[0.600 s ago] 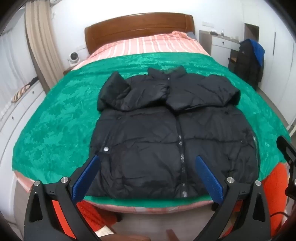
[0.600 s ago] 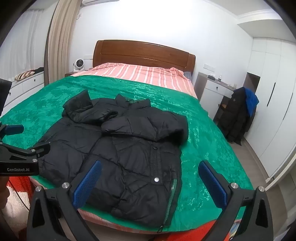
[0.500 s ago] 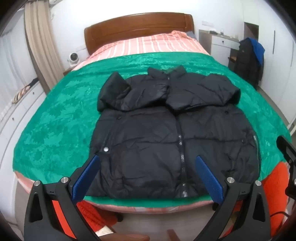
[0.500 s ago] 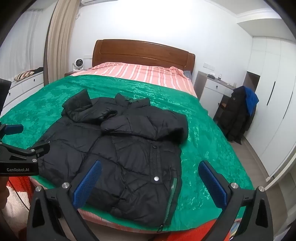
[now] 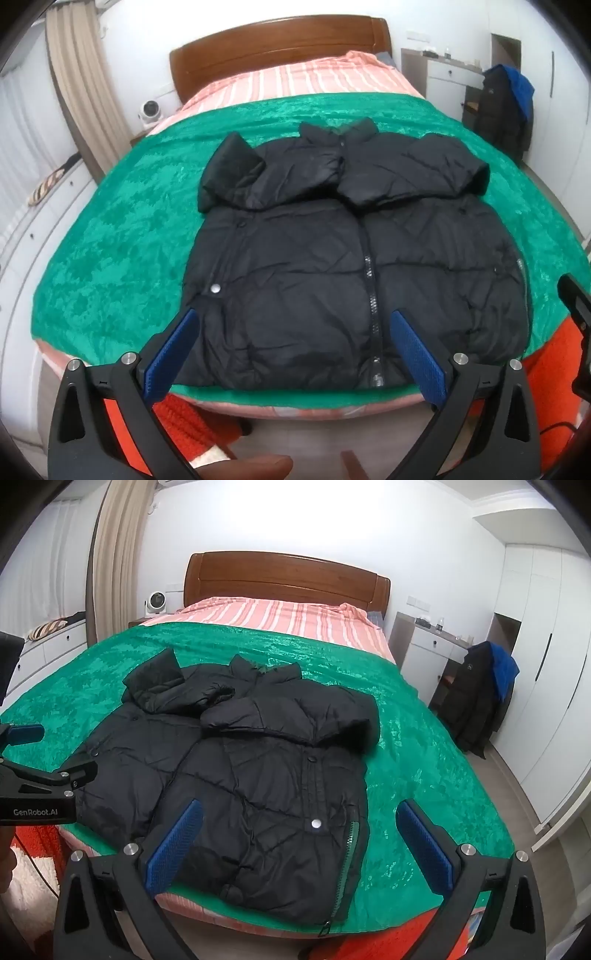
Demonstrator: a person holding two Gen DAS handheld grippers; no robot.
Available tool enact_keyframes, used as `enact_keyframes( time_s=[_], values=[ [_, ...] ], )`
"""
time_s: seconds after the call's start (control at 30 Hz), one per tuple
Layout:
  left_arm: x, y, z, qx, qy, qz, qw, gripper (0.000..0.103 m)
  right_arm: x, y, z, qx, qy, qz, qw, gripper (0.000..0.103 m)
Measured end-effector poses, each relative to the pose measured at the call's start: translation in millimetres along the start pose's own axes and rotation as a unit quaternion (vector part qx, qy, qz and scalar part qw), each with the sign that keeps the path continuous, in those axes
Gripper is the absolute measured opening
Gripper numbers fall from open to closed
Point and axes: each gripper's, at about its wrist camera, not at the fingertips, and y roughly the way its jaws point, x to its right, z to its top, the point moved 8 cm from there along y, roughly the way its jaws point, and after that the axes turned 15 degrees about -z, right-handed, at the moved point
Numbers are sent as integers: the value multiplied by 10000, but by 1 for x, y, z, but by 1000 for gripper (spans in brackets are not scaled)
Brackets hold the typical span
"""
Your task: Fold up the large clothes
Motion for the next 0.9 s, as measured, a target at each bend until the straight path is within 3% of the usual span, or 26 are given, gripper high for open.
enact_keyframes(
  time_s=[0.63, 0.9],
  values=[
    [2, -1, -2, -2, 32, -11, 10000, 103, -6, 0, -4, -14, -32, 47, 10000, 103],
    [8, -7, -4, 164, 71, -315, 9993, 103, -12, -5, -4, 3, -92, 81, 9999, 103]
  ],
)
